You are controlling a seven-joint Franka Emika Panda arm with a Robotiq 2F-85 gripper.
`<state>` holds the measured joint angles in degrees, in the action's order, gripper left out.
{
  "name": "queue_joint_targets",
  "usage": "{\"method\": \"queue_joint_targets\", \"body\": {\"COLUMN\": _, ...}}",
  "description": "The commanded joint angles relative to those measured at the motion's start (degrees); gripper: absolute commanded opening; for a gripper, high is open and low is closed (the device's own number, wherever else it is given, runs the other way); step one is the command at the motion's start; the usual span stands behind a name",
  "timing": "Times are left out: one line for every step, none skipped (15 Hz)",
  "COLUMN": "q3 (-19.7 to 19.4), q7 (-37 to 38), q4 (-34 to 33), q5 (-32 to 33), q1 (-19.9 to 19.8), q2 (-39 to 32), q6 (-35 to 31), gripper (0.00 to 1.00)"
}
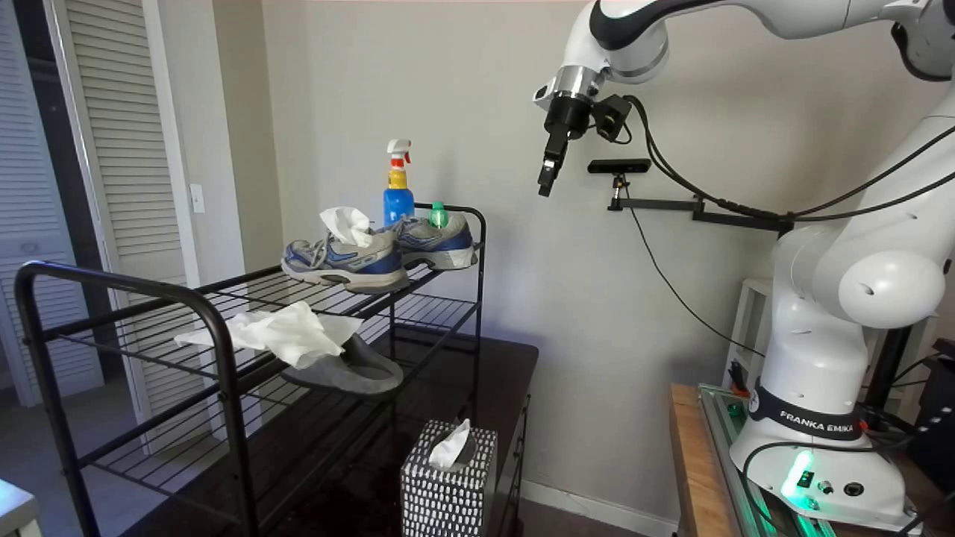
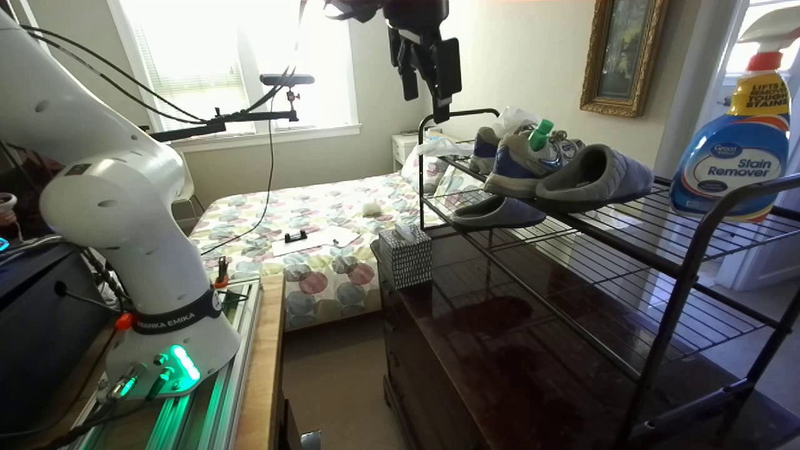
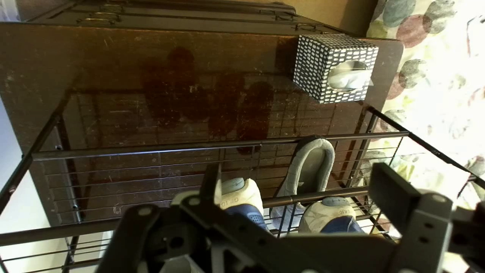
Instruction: Remove the green bottle from the shoe
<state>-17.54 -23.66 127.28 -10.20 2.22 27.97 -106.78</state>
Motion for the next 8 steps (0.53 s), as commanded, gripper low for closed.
{"method": "queue_joint_targets", "body": {"q3": 1.6, "q7": -1.5, "q4": -0.9, "q5": -0.8, "q1": -1.6, "q2": -1.1, "q6": 0.0, "gripper": 1.00}}
{"method": "queue_joint_targets", "body": {"q3": 1.7, "q7": -2.4, "q4": -1.2, "q5": -0.7, "q1": -1.5, "q2": -1.6, "q6": -0.3, "gripper": 1.00}}
{"method": "queue_joint_targets", "body": {"q3": 1.8, "q7": -3.1, "q4": -1.4, "q5": -0.8, "q1": -1.3, "q2": -1.9, "q6": -0.2, "gripper": 1.00}}
{"method": "queue_joint_targets", "body": {"q3": 1.8, "q7": -4.1, "q4": -1.9, "q5": -0.8, "q1": -1.0, "q2": -2.5, "q6": -0.2, "gripper": 1.00}}
{"method": "queue_joint_targets", "body": {"q3": 1.9, "q7": -4.8, "q4": -2.1, "q5": -0.8, "q1": -1.0, "q2": -2.8, "q6": -0.3, "gripper": 1.00}}
{"method": "queue_joint_targets", "body": {"q3": 2.0, "q7": -5.9, "q4": -2.7, "q5": -0.8, "q1": -0.8, "q2": -3.6, "q6": -0.5, "gripper": 1.00}}
{"method": "queue_joint_targets", "body": {"q3": 2.1, "q7": -6.9, "q4": -3.1, "q5": -0.8, "q1": -0.7, "q2": -4.3, "q6": -0.8, "gripper": 1.00}}
{"method": "queue_joint_targets", "body": {"q3": 2.2, "q7": -7.9, "q4": -4.1, "q5": -0.7, "q1": -0.5, "q2": -5.6, "q6": -1.4, "gripper": 1.00}}
